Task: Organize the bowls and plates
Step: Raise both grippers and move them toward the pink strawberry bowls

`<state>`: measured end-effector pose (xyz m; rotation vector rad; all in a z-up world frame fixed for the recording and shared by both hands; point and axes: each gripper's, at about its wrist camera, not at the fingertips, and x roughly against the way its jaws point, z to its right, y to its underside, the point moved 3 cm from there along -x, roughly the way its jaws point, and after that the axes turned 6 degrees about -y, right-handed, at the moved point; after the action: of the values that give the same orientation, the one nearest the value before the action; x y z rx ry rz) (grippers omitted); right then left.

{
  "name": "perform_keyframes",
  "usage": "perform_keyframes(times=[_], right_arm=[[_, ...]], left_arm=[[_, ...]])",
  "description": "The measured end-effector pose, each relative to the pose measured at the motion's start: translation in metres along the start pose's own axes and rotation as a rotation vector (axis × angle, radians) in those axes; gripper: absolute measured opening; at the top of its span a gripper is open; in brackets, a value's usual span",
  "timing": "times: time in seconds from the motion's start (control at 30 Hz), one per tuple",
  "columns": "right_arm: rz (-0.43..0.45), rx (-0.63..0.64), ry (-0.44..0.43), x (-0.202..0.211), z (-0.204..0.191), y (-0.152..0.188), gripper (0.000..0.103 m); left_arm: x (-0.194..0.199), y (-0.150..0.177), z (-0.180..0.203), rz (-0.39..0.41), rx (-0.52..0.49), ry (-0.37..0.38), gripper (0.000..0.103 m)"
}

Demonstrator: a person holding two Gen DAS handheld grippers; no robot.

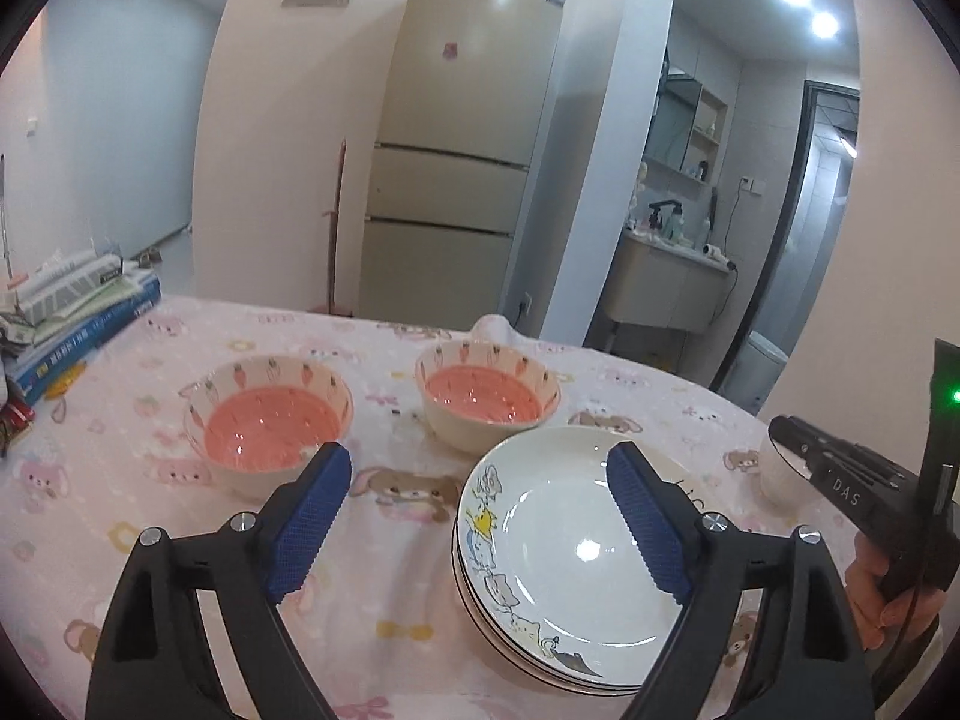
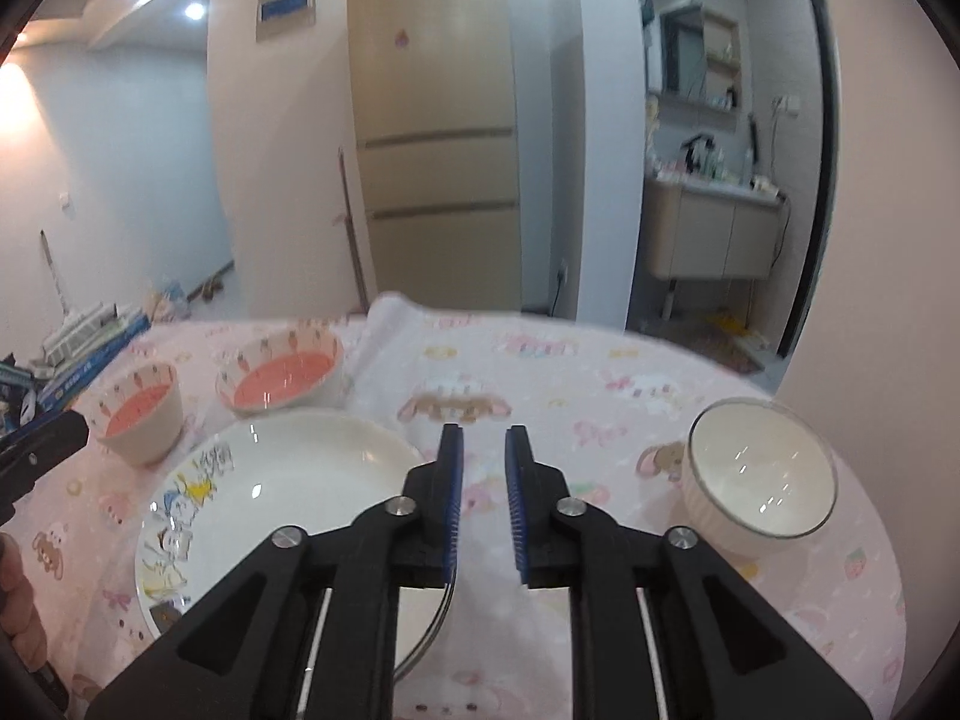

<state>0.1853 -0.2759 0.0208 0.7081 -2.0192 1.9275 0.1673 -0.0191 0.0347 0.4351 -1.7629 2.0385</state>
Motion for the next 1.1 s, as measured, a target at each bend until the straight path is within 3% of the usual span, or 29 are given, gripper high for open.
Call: perform_keyframes(times=[0.1, 0.17, 0.23, 0.4, 0.53, 0.67, 0.8, 0.9, 0.97, 1.03, 1.1], right_arm=[[0.104, 0.031, -0.001, 0.016, -0.008, -0.005, 0.019], [0.166, 0.044, 0.001, 0.026, -0.012, -0.009, 0.042], [0.232, 0.062, 0.009, 0.036, -0.016, -0.011, 0.076], [0.392, 0.162, 0.067, 0.059, -0.034, -0.013, 0.101], [0.446, 0.249, 0.085, 0.064, -0.052, -0.013, 0.103], [0.452, 0.239, 0.116, 0.06, -0.054, -0.015, 0.103], [0.434, 0.24, 0.117, 0.054, -0.051, -0.022, 0.103], [0.379, 0.271, 0.038, 0.046, -0.043, -0.02, 0.103], [0.324, 0.212, -0.049, 0.038, -0.034, -0.019, 0.103], [0.334, 0.131, -0.094, 0.039, -0.025, -0.018, 0.103], [0.348, 0.099, -0.07, 0.042, -0.018, -0.019, 0.103]], left_arm=[[0.007, -0.004, 0.001, 0.056, -0.035, -0.058, 0.089], [0.013, -0.006, 0.003, 0.1, -0.052, -0.08, 0.089], [0.02, -0.008, 0.004, 0.143, -0.05, -0.064, 0.089], [0.043, -0.012, 0.007, 0.301, -0.049, -0.053, 0.089], [0.051, -0.014, 0.006, 0.378, -0.056, -0.081, 0.09], [0.05, -0.013, 0.005, 0.41, -0.096, -0.172, 0.09], [0.056, -0.013, 0.001, 0.476, -0.09, -0.209, 0.09], [0.06, -0.013, 0.001, 0.552, -0.103, -0.252, 0.09], [0.059, -0.014, 0.003, 0.578, -0.144, -0.296, 0.09], [0.056, -0.014, 0.007, 0.57, -0.204, -0.284, 0.09], [0.053, -0.014, 0.006, 0.539, -0.217, -0.247, 0.09]])
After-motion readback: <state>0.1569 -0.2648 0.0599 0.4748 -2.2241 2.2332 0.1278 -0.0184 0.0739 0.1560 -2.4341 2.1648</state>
